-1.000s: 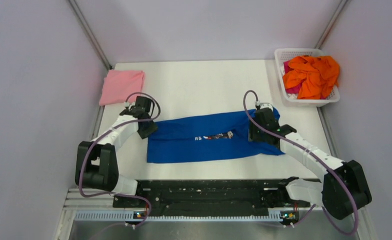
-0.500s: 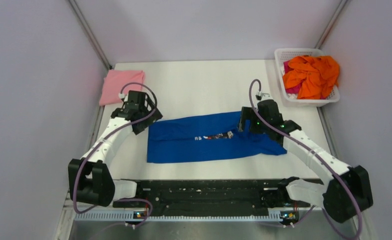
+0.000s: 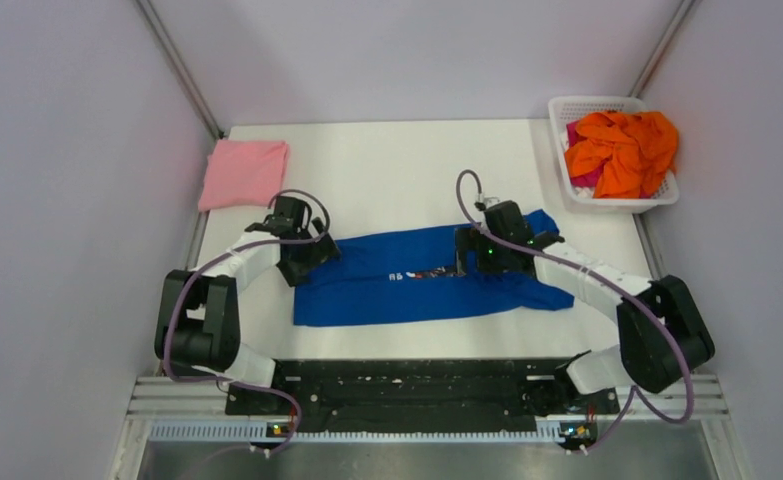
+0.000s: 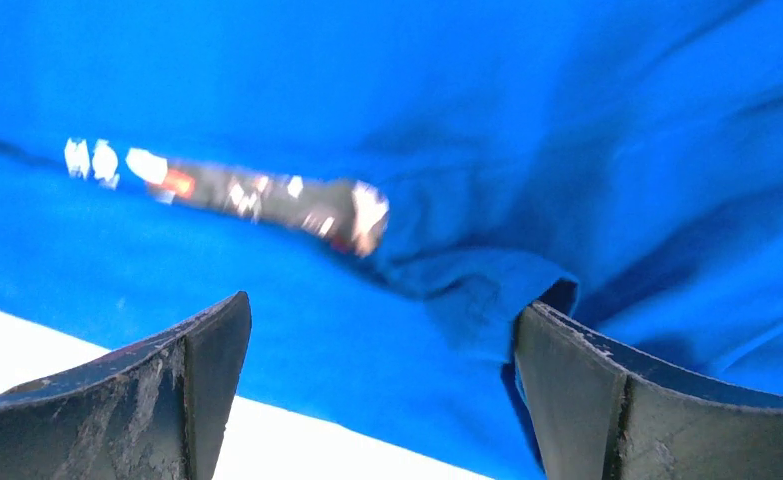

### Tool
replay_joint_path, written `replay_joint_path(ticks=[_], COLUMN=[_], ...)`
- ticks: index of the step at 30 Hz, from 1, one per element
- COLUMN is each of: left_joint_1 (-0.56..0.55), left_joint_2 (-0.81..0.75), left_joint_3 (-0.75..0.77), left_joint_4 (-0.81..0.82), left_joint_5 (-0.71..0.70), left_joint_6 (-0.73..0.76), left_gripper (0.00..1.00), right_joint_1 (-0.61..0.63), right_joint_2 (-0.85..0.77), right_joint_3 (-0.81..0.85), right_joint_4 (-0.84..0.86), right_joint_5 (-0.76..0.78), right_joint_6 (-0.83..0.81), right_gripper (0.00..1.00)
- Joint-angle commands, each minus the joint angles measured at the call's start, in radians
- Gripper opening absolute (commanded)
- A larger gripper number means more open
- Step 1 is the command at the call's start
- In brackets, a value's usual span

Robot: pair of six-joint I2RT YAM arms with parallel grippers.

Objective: Fold and stack the t-shirts
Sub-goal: Fold the other side of the tshirt into a rectangle, then rotate the tshirt 90 degrees

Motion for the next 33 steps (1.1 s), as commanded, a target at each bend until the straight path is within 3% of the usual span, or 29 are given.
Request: replay_joint_path(ticks=[1, 8, 16, 23, 28, 33], left_joint_1=[-0.002, -0.002, -0.002, -0.003, -0.005, -0.005], left_joint_2=[0.02, 0.011, -0.016, -0.016, 0.012, 0.04], left_joint_3=[-0.02, 0.0, 0.041, 0.083, 0.073, 0.033], left_joint_4=[0.068, 0.049, 0.025, 0.027, 0.044, 0.054], left_joint_5=[0.026, 0.0, -0.002, 0.025, 0.068, 0.069], left_joint_6=[-0.004, 0.008, 0.01, 0.022, 0.029, 0.034], left_gripper=[0.99, 0.99, 0.99, 0.99, 0.99, 0.99], right_joint_1=[0.096, 0.199, 0.184, 0.073, 0.018, 0.017], right_joint_2=[-0.141, -0.28, -0.352, -0.225, -0.152, -0.186], right_joint_3=[-0.058, -0.093, -0.021, -0.042, -0.077, -0.207], right_joint_4=[-0.104, -0.151, -0.141, 0.015, 0.001, -0.076], right_joint_5=[-0.004, -0.225, 0.129, 0.13, 0.27, 0.364], right_joint_6=[0.029, 0.017, 0.085, 0.224, 0.301, 0.419], right_gripper=[0.99, 0.99, 0.99, 0.99, 0.99, 0.99])
